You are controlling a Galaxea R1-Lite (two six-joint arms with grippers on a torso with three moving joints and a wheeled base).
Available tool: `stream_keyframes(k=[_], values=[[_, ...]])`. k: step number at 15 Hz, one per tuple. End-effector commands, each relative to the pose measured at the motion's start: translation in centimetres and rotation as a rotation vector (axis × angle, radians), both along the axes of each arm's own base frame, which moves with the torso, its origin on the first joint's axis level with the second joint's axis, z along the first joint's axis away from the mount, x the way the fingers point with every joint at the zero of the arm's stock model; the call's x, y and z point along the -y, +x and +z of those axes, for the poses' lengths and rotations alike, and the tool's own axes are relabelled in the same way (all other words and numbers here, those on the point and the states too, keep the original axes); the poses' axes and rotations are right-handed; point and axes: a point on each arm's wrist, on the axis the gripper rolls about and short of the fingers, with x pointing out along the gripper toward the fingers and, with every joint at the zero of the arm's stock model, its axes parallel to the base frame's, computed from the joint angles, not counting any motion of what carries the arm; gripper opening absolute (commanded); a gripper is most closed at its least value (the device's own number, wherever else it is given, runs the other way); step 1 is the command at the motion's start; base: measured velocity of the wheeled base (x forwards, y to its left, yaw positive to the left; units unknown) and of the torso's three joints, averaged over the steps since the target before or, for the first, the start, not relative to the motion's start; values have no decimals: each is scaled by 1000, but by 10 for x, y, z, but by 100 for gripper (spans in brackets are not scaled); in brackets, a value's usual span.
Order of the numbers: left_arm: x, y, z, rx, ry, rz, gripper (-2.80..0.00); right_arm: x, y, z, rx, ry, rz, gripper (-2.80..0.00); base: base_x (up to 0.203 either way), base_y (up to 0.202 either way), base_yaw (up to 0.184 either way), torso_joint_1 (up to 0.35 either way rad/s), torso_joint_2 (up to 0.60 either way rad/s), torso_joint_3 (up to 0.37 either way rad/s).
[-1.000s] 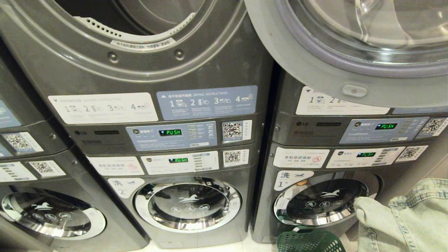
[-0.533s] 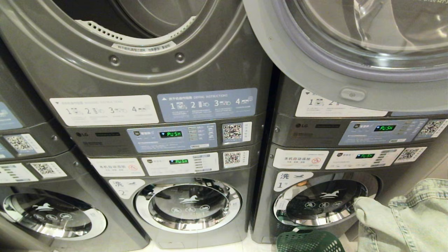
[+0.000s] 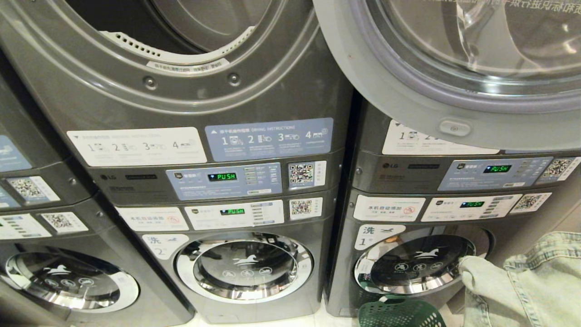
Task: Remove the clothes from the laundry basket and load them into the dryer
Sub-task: Put the clothes in the dryer
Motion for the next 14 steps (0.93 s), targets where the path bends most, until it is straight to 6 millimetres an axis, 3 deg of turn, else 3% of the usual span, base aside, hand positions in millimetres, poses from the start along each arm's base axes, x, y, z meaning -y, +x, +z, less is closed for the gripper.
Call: stream_keyframes(k=[1,14], values=[[0,2,-8,-32,-1,0,-280,0,1,-2,-8,-1,1,-280,0,0,0,43,-76,-40],[0,2,-8,-32,-1,1,-280,0,1,-2,-8,-1,1,-280,0,0,0,57,-112,-55]])
